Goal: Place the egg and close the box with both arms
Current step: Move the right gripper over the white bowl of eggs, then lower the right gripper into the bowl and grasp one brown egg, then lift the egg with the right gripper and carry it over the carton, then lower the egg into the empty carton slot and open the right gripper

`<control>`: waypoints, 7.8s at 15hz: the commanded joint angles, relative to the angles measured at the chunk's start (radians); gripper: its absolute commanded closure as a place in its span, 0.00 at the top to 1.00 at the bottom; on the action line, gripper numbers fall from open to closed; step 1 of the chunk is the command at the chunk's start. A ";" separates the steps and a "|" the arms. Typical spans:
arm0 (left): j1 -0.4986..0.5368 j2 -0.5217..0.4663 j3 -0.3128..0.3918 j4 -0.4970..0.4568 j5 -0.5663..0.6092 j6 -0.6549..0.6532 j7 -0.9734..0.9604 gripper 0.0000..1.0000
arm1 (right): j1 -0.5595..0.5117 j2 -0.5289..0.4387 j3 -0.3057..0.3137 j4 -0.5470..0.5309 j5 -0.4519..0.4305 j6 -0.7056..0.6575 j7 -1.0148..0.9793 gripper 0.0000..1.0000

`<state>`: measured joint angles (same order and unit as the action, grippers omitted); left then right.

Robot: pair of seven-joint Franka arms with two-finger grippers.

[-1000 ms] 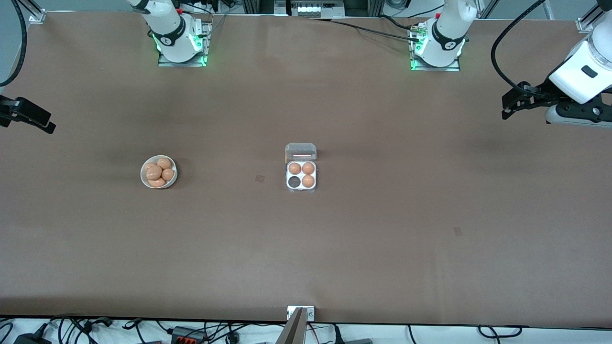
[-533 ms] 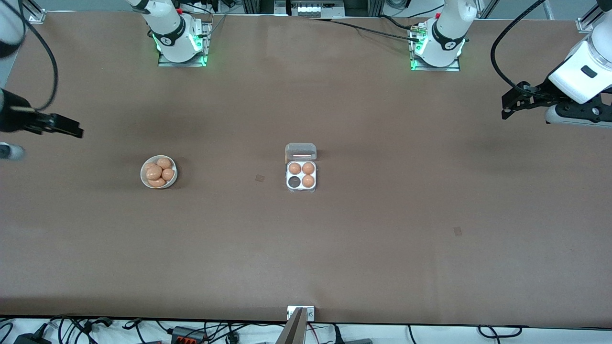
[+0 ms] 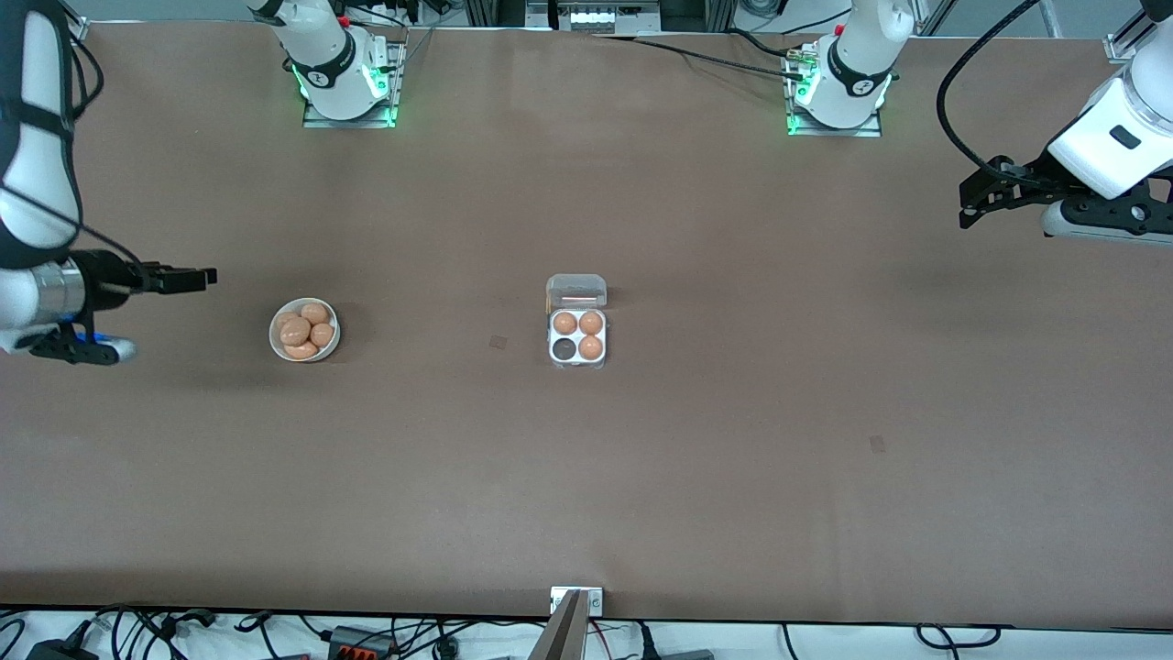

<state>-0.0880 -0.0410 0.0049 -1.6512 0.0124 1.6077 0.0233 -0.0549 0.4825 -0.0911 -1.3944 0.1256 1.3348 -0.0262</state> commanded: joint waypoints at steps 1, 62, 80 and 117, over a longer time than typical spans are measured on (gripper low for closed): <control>-0.001 0.001 -0.002 0.011 0.015 -0.014 0.015 1.00 | -0.034 0.149 0.004 0.149 0.022 -0.068 -0.037 1.00; 0.010 0.001 -0.005 0.013 0.011 -0.048 0.018 1.00 | 0.050 0.300 0.016 -0.015 0.098 0.248 -0.061 0.24; 0.010 0.001 -0.005 0.011 0.011 -0.051 0.018 1.00 | 0.360 -0.061 0.007 -0.193 -0.072 0.756 0.073 0.20; 0.011 0.000 -0.002 0.011 0.011 -0.057 0.020 1.00 | 0.960 0.323 -0.108 -0.092 -0.188 1.054 0.902 0.20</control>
<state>-0.0805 -0.0409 0.0036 -1.6512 0.0124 1.5655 0.0248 0.8830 0.8282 -0.1937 -1.4175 -0.0518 2.3710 0.8460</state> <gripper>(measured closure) 0.000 0.524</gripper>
